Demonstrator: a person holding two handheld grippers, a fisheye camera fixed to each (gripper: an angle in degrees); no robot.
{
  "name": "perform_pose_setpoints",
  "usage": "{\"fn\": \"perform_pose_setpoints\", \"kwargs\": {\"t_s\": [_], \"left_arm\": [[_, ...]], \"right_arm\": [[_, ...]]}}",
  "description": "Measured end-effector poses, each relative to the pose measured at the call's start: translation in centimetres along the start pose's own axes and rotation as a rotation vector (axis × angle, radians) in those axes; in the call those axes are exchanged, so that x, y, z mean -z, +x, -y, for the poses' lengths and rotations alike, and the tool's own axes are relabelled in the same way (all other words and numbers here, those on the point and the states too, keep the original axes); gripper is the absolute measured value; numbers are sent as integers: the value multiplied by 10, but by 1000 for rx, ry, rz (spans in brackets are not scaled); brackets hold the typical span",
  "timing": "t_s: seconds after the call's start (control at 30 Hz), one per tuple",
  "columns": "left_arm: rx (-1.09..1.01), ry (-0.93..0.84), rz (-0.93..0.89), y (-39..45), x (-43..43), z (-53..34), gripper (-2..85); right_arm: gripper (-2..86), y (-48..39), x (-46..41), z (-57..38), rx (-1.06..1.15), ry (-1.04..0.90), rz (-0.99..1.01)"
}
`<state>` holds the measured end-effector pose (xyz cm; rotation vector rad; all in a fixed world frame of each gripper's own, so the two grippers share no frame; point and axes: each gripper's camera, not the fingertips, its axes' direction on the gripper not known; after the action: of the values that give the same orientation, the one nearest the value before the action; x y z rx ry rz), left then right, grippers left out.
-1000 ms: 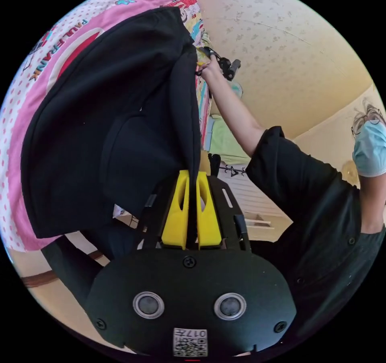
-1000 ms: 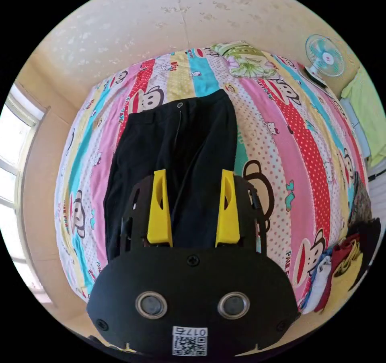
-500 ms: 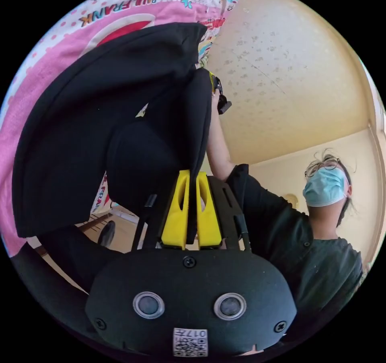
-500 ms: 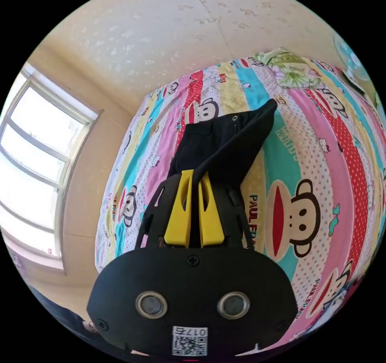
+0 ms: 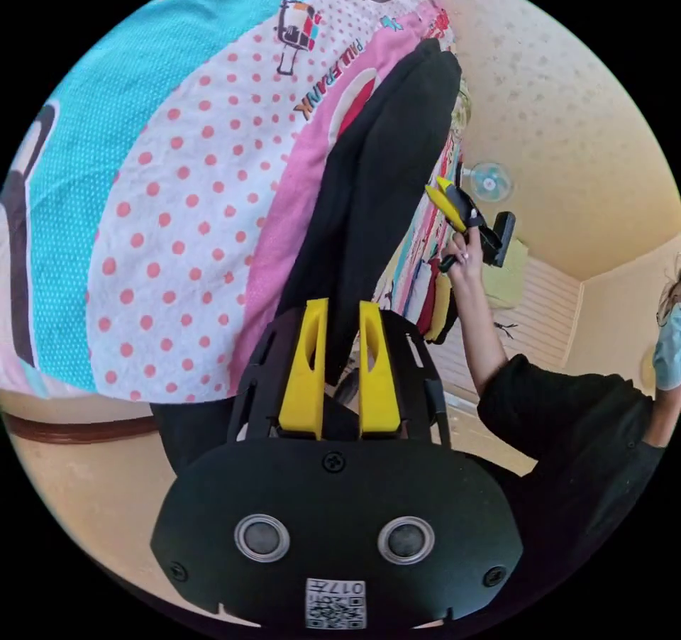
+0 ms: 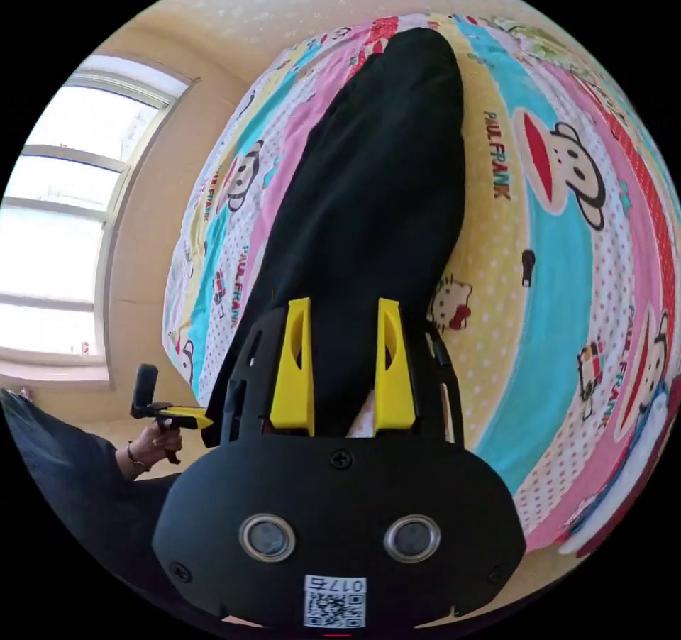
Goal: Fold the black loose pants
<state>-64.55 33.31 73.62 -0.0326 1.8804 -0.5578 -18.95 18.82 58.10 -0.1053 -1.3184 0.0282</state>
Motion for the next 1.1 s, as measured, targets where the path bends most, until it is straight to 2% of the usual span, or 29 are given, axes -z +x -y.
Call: {"fn": "perform_pose_setpoints", "kwargs": {"t_s": [0.07, 0.17, 0.33, 0.4, 0.43, 0.53, 0.57, 0.6, 0.7, 0.73, 0.8, 0.9, 0.97, 1.1], "left_arm": [[-84, -61, 69, 16, -9, 8, 89], [-146, -133, 82, 31, -27, 17, 93], [-189, -200, 156, 48, -46, 23, 54], [-229, -219, 117, 56, -44, 23, 22], [-260, -223, 35, 59, -39, 22, 8], [-193, -182, -191, 40, -29, 17, -2], [-176, -194, -192, 33, -35, 12, -4], [-184, -212, -173, 32, -42, 10, -4], [-226, -292, 63, 29, -86, -3, -1], [-207, -293, 134, 26, -100, -5, 3], [-119, -258, 231, 19, -107, -6, 11], [-77, -134, 280, 27, -91, -10, 39], [-171, -33, 340, 50, -78, -10, 74], [-233, -106, 337, 63, -109, 13, 112]], "right_arm": [[104, 5, -23, -89, -63, -33, 170], [93, -14, -60, -147, -90, -57, 250], [70, -23, -102, -144, -209, -69, 227], [48, -21, -87, -147, -206, -36, 312], [42, -21, -67, -158, -210, 9, 353], [33, -31, -16, -204, -186, 40, 275], [32, -40, -1, -223, -132, 61, 266], [32, -44, 2, -232, -126, 70, 255], [33, -49, -16, -246, -170, 11, 99], [36, -46, -35, -242, -148, -36, 33], [44, -32, -58, -231, -168, -106, 46], [73, -6, -53, -220, -251, -54, 136], [92, 12, -34, -212, -289, 45, 152], [109, 32, -28, -190, -306, 80, 147]]}}
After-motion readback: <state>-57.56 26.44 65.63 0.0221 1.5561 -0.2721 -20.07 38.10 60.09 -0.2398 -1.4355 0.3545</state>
